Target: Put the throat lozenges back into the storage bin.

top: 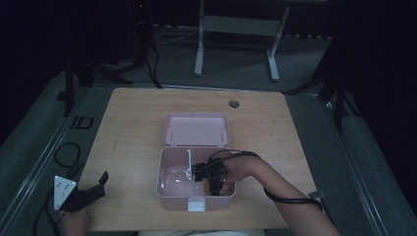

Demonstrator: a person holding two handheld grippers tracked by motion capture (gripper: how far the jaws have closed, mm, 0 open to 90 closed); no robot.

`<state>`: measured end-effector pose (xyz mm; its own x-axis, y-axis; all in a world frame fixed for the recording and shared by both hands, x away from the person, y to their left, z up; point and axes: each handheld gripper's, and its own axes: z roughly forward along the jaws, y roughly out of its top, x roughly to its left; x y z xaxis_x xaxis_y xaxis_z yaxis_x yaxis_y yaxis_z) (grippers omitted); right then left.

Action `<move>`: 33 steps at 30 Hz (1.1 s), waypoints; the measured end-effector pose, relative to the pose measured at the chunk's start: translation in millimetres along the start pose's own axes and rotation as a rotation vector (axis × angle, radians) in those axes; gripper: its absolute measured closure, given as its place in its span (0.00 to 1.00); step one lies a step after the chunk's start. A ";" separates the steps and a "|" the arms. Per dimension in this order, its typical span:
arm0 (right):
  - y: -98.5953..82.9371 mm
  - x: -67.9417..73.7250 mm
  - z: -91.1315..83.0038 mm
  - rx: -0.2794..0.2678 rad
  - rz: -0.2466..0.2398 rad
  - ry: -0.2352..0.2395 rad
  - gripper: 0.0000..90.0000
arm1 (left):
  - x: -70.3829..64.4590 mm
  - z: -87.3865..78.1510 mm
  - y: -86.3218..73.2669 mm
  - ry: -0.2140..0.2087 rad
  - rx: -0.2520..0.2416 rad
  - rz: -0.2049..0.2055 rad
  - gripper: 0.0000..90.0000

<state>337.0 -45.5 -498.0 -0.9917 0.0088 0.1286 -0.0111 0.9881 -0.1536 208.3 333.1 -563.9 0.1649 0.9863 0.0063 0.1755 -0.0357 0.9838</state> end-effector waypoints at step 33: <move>-127.6 -2.6 -111.7 -0.521 0.131 -0.176 0.13 | -0.5 0.1 0.0 0.002 0.001 0.004 0.05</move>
<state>355.4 -154.3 -369.2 -0.9875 0.1545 -0.0309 0.1339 0.9263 0.3523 208.3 332.5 -563.9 0.1635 0.9865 0.0106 0.1756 -0.0396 0.9837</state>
